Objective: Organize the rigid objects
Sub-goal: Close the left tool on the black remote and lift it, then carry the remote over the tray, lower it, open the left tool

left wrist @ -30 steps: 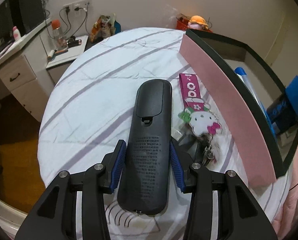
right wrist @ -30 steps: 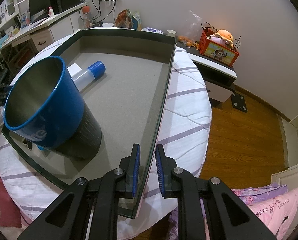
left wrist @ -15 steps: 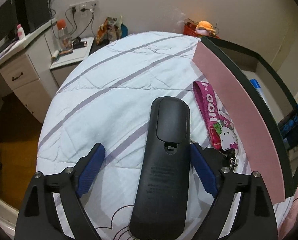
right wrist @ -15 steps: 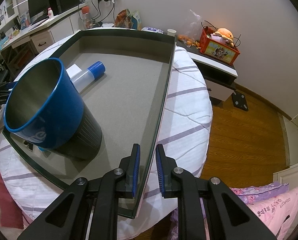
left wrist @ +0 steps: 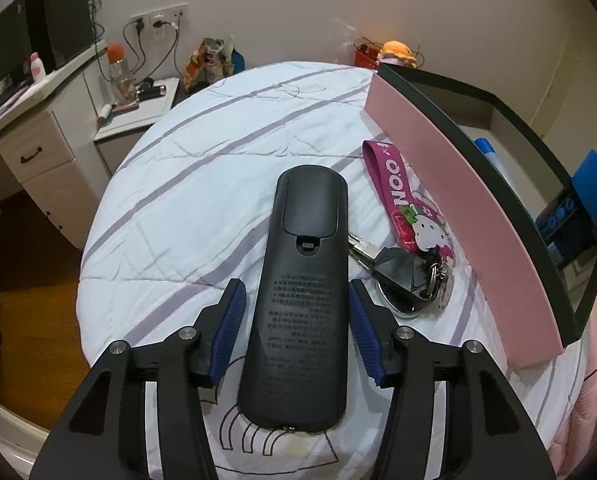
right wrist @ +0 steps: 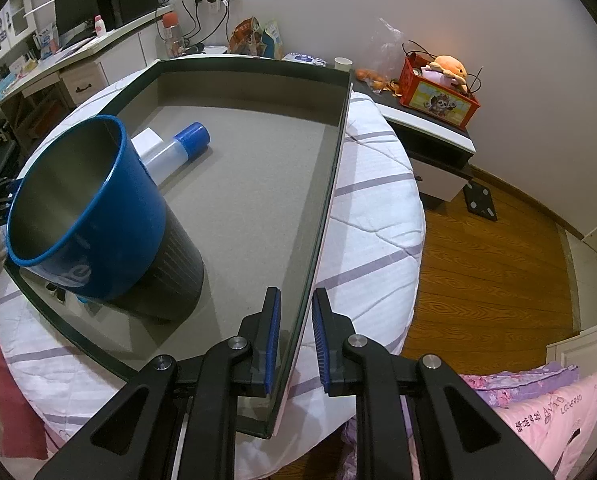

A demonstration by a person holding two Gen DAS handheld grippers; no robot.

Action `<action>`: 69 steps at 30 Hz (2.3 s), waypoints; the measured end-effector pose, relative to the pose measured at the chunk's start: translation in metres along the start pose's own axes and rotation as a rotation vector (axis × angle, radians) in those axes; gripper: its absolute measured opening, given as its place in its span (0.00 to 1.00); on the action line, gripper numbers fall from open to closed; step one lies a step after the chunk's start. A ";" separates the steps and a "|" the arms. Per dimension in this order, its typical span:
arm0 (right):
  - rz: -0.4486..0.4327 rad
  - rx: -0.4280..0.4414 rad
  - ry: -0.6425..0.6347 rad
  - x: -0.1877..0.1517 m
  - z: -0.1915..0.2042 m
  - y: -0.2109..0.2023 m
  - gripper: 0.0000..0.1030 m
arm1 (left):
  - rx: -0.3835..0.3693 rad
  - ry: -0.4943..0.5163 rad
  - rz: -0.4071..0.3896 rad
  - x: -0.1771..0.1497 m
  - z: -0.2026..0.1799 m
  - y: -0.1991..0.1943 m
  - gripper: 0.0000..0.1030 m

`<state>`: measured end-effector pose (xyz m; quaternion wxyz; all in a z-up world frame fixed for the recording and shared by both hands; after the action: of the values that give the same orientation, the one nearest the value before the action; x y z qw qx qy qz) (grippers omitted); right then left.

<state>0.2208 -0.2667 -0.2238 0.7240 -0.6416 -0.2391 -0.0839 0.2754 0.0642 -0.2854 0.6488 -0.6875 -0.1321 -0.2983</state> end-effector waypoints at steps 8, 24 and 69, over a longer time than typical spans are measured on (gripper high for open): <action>-0.002 0.002 0.003 0.000 0.000 -0.001 0.17 | 0.053 0.024 -0.002 0.013 -0.007 0.014 0.58; -0.002 0.012 0.007 0.000 -0.001 -0.002 0.17 | 0.023 -0.049 -0.102 0.013 -0.007 -0.029 0.42; -0.023 0.064 0.008 -0.002 -0.004 -0.004 0.18 | -0.178 0.194 -0.042 0.076 -0.195 -0.017 0.43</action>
<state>0.2183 -0.2712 -0.2213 0.7440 -0.6150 -0.2462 -0.0873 0.2787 -0.1382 -0.2312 0.5887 -0.7073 -0.0559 -0.3874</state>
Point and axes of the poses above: each gripper's, at about its wrist camera, not at the fingertips, and y roughly the way its jaws point, z to its left, x to its top, the point moved 8 cm from there along y, roughly the way its jaws point, and after that the axes turned 8 degrees about x, right-handed, at the moved point
